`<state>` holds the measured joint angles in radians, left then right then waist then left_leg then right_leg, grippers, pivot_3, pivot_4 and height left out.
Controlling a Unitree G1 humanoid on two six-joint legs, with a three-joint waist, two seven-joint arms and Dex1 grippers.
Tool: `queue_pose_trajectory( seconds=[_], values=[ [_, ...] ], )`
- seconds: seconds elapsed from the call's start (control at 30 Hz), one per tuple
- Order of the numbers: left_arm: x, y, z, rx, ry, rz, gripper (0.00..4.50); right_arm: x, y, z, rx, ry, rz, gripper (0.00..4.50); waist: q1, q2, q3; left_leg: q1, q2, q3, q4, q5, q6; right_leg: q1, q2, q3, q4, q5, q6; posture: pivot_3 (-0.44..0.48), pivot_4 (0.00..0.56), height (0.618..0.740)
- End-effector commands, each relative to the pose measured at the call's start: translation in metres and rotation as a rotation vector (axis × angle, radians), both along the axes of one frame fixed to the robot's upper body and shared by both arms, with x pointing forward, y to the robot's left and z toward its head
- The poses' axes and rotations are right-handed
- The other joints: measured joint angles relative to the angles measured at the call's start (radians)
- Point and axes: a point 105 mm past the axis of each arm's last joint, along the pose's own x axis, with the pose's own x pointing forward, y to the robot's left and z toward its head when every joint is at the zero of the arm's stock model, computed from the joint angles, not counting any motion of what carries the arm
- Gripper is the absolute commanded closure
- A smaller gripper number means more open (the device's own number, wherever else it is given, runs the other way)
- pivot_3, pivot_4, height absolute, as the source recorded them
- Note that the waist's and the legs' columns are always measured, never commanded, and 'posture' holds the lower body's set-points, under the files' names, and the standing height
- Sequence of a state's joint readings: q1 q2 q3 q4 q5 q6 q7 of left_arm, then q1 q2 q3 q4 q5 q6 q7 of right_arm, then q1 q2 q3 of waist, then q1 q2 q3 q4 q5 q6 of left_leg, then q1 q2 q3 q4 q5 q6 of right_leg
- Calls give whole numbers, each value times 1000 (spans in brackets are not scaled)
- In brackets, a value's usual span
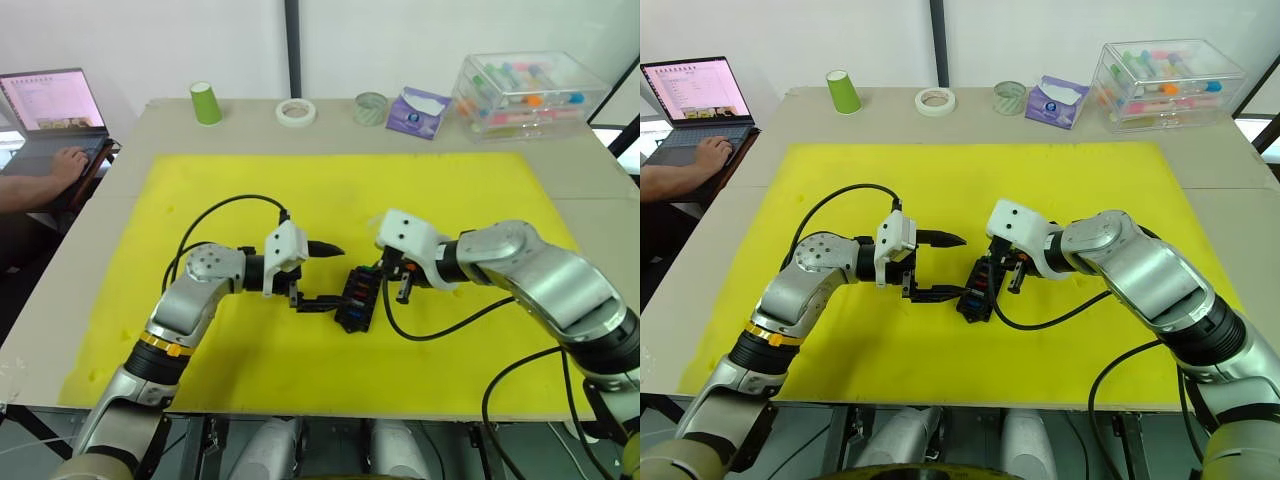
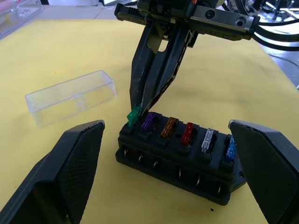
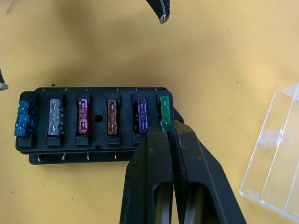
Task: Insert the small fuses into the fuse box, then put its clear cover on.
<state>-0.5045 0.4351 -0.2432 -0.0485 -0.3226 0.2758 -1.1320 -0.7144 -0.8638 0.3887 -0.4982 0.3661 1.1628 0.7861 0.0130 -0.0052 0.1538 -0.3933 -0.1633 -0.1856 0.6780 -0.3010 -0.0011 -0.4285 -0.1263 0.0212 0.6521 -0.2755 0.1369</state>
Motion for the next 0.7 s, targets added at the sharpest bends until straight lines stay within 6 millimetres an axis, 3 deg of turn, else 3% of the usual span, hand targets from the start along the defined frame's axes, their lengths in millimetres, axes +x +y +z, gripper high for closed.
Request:
queue_pose_trajectory(
  seconds=[0.03,0.7],
  values=[
    [0,0,11,-8,-46,-10,27,0,0,2,3,-15,5,4500,0,0,0,0,0,0,0,0,0,0,0,0,0,0,0,0,150,740],
    [1,-2,11,-6,-52,-13,27,2,2,8,30,-36,3,4500,0,0,0,0,0,0,0,0,0,0,0,0,0,0,0,0,150,740]
  ],
)
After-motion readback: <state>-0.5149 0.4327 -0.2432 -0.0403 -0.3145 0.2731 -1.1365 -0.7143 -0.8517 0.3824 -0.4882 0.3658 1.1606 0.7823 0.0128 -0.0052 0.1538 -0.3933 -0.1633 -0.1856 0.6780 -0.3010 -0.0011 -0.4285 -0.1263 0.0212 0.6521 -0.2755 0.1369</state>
